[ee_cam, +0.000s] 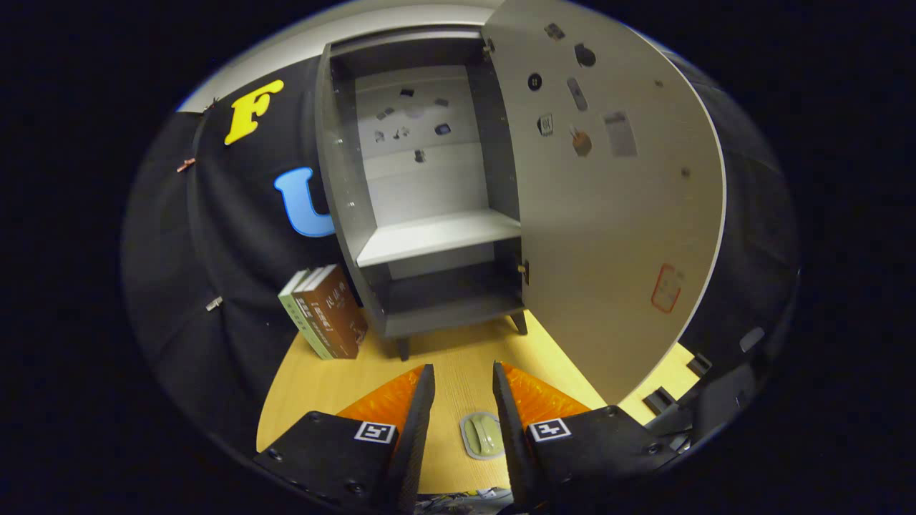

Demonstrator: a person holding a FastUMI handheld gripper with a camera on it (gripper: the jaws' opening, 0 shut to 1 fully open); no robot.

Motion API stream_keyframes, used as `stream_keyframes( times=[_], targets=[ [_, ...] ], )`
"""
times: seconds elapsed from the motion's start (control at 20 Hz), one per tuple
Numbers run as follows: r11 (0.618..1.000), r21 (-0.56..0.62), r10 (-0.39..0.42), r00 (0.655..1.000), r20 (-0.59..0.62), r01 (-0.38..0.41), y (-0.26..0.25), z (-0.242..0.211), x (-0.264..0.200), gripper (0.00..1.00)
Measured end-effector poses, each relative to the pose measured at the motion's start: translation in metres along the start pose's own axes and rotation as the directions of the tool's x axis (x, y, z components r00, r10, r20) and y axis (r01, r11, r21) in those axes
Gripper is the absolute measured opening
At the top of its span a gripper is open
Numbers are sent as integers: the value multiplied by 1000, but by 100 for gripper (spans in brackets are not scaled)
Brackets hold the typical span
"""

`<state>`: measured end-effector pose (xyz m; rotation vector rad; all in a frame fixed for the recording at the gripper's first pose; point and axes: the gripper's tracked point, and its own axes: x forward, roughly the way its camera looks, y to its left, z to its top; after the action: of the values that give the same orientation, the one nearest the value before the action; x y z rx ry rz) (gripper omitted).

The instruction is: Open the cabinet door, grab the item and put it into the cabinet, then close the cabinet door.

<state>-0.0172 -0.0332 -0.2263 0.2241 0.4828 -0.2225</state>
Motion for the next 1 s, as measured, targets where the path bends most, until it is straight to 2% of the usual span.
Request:
stream_keyframes(
  times=[0.1, 0.3, 0.55, 0.8, 0.85, 1.0],
  targets=[
    [1000, -15, -15, 996, -92, 13, -1, -31, 14, 51],
    [998, -69, -2, 974, -227, -14, -4, -80, 50, 50],
    [995, -83, 14, 892, -452, -58, -19, -154, 93, 50],
    [983, -127, 31, 809, -587, -129, -16, -214, 123, 50],
    [981, -124, 44, 798, -600, -147, -15, -221, 127, 50],
    [976, -159, 17, 780, -626, -149, -19, -232, 136, 51]
  ],
)
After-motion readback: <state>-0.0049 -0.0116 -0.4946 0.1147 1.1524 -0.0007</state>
